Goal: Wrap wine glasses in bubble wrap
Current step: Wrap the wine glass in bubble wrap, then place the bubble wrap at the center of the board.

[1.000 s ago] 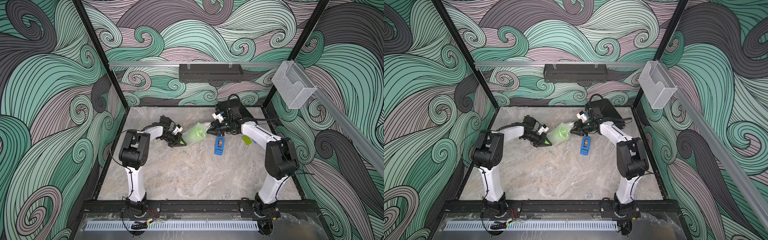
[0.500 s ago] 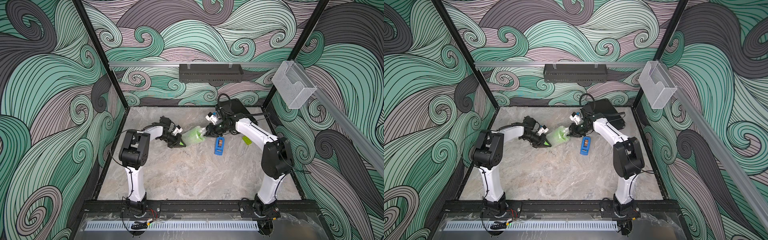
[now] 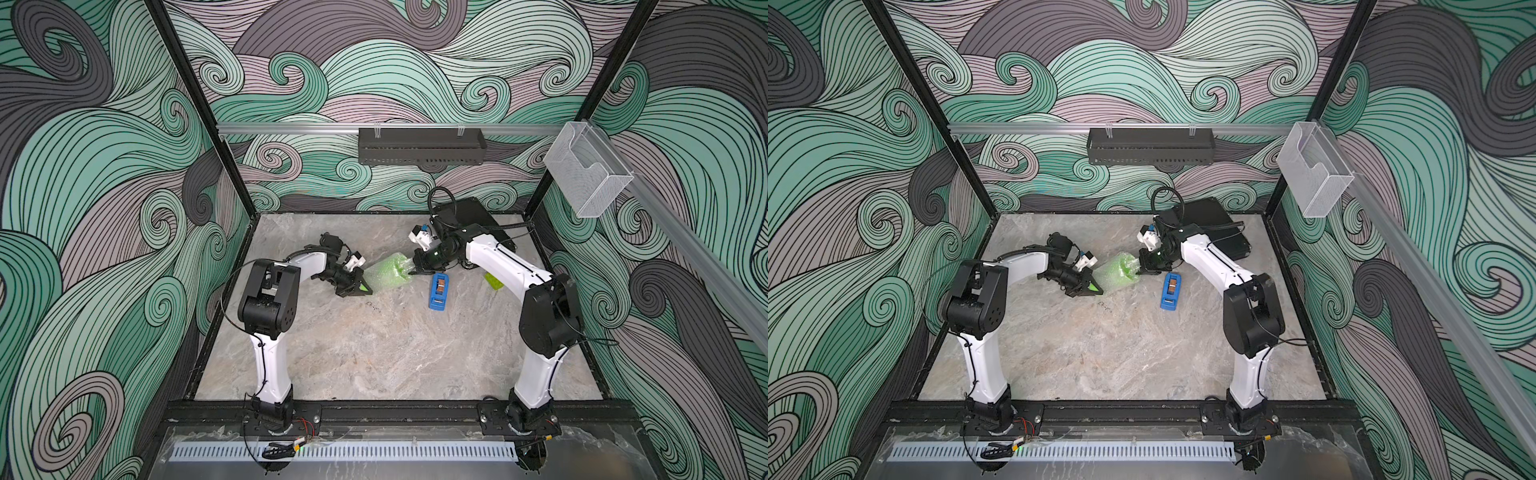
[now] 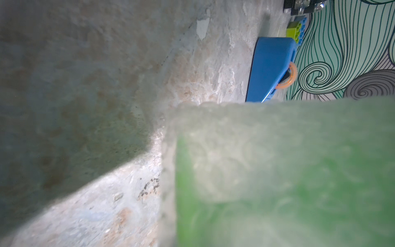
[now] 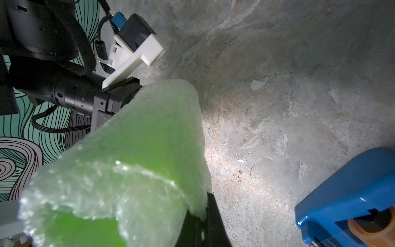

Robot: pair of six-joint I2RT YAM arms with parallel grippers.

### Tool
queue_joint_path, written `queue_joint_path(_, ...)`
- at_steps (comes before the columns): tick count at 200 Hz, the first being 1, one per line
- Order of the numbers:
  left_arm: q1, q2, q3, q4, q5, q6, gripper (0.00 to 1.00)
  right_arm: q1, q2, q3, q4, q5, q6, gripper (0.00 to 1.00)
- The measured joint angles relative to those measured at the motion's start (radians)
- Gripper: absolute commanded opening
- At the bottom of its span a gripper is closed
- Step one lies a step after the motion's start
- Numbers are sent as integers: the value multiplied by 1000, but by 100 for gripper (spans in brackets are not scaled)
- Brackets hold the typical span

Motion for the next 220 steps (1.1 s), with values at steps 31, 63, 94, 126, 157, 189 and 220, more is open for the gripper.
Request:
queue_joint_path(31,-14,-52,-7,21,35,-29,60,18,0,69,-56,36,-30,0)
queue_joint_path(63,-19,-150,-44,54,36,-45,81,6,0,179,-154,87,-62,0)
queue_joint_path(94,-23,-251,-88,66,23,-22,93,-32,18,357,-324,207,-98,0)
queue_joint_path(126,-19,-298,-98,63,-34,10,93,-97,90,637,-494,383,-135,0)
queue_joint_path(157,-1,-295,-98,54,-104,30,93,-162,150,753,-586,517,-154,0)
queue_joint_path(189,10,-295,-98,48,-169,52,93,-212,224,762,-641,601,-159,0)
queue_joint_path(220,10,-296,-110,50,-206,66,93,-230,320,776,-661,636,-161,0)
